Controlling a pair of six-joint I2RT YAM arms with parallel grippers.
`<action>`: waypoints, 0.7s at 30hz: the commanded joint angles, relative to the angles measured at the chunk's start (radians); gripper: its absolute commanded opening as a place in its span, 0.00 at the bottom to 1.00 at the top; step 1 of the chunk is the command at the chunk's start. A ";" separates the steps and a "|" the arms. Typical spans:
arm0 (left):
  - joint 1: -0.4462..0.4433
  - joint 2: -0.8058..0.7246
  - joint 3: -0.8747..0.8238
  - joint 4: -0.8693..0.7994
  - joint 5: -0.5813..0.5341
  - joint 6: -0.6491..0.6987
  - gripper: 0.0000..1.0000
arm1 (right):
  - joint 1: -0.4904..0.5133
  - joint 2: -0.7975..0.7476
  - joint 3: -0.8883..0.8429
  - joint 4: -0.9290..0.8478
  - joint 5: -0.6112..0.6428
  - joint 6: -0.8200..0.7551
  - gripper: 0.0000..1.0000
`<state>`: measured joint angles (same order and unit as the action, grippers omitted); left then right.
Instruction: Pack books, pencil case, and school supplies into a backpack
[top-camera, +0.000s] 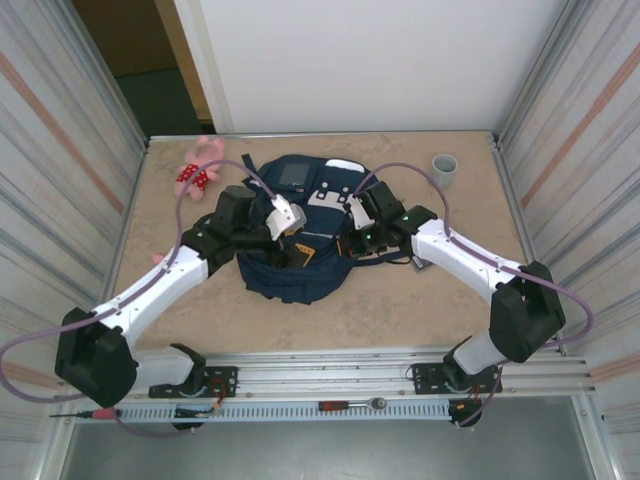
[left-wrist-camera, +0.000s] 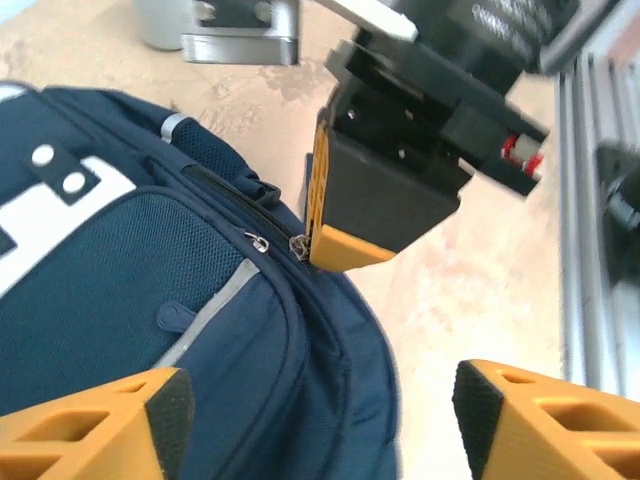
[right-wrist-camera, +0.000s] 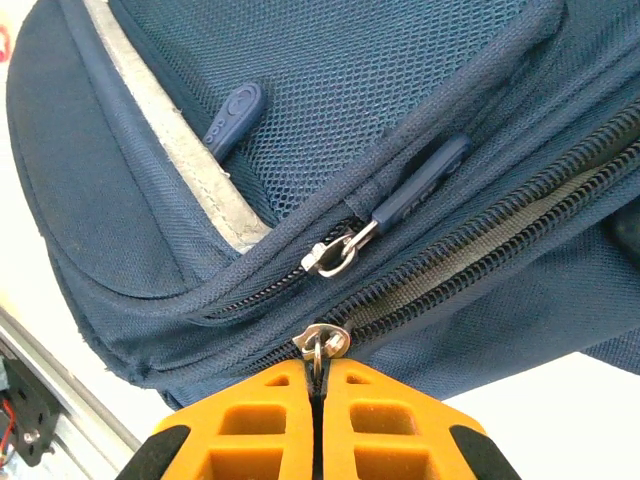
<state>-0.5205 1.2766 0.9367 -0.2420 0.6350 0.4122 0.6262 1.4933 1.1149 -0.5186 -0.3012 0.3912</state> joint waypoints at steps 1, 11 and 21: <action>-0.017 0.070 0.014 -0.006 -0.025 0.313 0.75 | 0.001 -0.034 -0.012 0.056 -0.070 0.025 0.00; -0.131 0.253 0.011 0.175 -0.251 0.420 0.78 | 0.004 -0.033 -0.030 0.076 -0.091 0.044 0.00; -0.125 0.167 -0.029 0.059 -0.270 0.464 0.00 | -0.110 -0.072 -0.120 0.074 -0.027 0.083 0.00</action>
<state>-0.6617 1.4906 0.9306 -0.1287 0.3874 0.8440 0.5503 1.4612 1.0080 -0.4438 -0.3679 0.4450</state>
